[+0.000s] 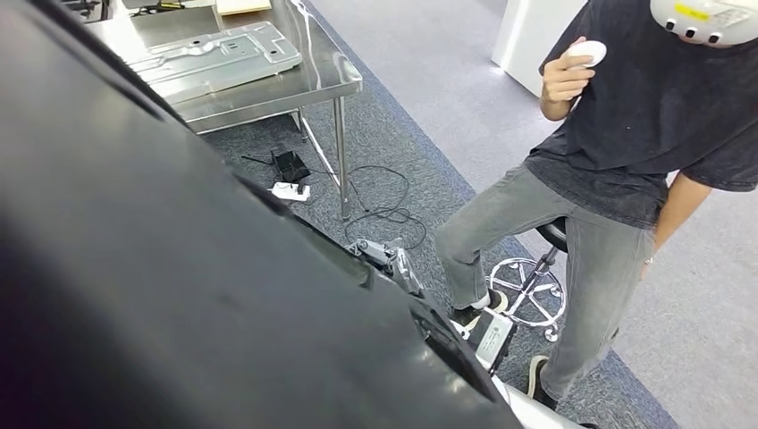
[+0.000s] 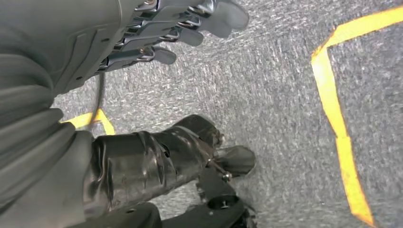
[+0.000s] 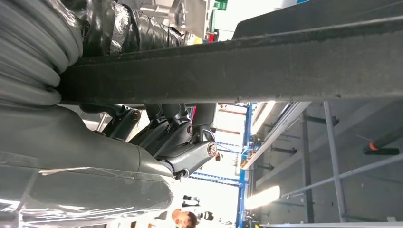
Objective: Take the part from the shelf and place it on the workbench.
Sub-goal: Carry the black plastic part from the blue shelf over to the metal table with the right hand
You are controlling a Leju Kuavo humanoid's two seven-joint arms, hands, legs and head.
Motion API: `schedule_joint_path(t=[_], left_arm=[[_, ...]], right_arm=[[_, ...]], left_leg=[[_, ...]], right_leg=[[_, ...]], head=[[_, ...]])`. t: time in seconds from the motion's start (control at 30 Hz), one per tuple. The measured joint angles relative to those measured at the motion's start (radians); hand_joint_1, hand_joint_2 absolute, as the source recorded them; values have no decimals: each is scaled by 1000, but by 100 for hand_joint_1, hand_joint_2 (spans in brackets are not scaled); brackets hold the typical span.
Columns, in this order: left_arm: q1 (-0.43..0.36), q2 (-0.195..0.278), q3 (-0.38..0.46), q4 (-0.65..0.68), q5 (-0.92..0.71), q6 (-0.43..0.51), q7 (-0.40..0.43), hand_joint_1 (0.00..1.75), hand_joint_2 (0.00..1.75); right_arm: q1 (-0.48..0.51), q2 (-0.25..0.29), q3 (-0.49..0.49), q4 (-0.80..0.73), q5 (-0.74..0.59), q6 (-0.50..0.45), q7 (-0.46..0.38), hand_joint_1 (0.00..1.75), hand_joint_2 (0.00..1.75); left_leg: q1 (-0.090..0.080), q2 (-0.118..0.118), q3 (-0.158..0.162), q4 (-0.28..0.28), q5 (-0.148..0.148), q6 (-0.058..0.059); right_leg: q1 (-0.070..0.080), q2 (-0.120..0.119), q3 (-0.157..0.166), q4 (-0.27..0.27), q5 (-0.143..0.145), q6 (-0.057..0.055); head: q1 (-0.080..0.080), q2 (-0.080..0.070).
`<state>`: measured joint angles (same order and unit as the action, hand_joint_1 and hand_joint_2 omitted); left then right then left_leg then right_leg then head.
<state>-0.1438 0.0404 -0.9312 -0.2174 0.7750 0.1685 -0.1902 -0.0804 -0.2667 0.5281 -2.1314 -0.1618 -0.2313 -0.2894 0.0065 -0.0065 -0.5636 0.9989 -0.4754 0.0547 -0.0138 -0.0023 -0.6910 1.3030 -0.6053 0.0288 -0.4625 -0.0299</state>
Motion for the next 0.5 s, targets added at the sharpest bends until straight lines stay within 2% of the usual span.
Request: schedule_joint_path(t=[0.03, 0.07, 0.1, 0.13, 0.17, 0.2, 0.3, 0.37, 0.4, 0.47, 0.5], left_arm=[[1, 0, 0, 0, 0, 0, 0, 0, 175], [2, -1, 0, 0, 1, 0, -1, 0, 175], [2, -1, 0, 0, 1, 0, -2, 0, 175], [1, -1, 0, 0, 2, 1, -2, 0, 175], [0, -2, 0, 0, 3, 1, -3, 0, 175], [-2, -2, 0, 0, 4, 1, -3, 0, 175], [-3, -1, 0, 0, 6, 0, -3, 0, 175], [-3, 0, 0, 0, 6, -1, -3, 0, 175], [-4, 0, 0, 0, 6, -2, -3, 0, 175], [-4, -1, 0, 0, 6, -2, -3, 0, 175], [-3, -1, 0, 0, 6, -2, -2, 0, 175]], right_arm=[[0, 0, 0, 0, 8, 0, 2, 175, 175], [0, 0, 0, 0, 15, 0, 5, 175, 175], [0, 0, 0, 0, 20, 0, 7, 175, 175], [0, 0, 0, 1, 24, 0, 9, 175, 175], [-1, 0, 0, 0, 27, -1, 10, 175, 175], [-1, 0, 0, 0, 29, -2, 11, 175, 175], [-1, 0, 0, 0, 31, -2, 12, 175, 175], [-2, 0, 0, 0, 32, -2, 12, 175, 175], [-2, 1, 0, 0, 32, -2, 12, 175, 175], [-2, 1, 0, 0, 32, -2, 13, 175, 175], [-1, 1, 0, 0, 32, -2, 13, 175, 175]], left_leg=[[0, -3, 10, 1, -8, -2], [1, -6, 21, 1, -16, -4], [3, -10, 33, 3, -26, -8], [2, -14, 41, 6, -36, -14], [2, -18, 46, 10, -46, -21], [1, -21, 47, 13, -53, -28], [2, -23, 50, 9, -63, -45], [3, -14, 38, 45, -84, -56], [4, -9, 13, 94, -106, -60], [6, -2, -74, 233, -151, -66], [6, -1, -113, 284, -156, -67]], right_leg=[[-2, 0, -18, 7, 20, 2], [-5, 0, -16, -25, 59, 4], [-7, 1, 4, -89, 111, 5], [-8, 4, 27, -153, 148, 5], [-8, 7, 51, -207, 169, 2], [-7, 10, 66, -240, 174, -2], [-5, 12, 79, -256, 157, -21], [-8, 7, 90, -262, 150, -34], [-8, 4, 96, -264, 146, -40], [-5, -2, 105, -265, 135, -47], [-4, -4, 111, -265, 129, -48]], head=[[1, 0], [3, 0], [5, 0], [7, 0], [8, 0], [10, 0], [12, 1], [11, 1], [10, 1], [10, 1], [11, 1]])
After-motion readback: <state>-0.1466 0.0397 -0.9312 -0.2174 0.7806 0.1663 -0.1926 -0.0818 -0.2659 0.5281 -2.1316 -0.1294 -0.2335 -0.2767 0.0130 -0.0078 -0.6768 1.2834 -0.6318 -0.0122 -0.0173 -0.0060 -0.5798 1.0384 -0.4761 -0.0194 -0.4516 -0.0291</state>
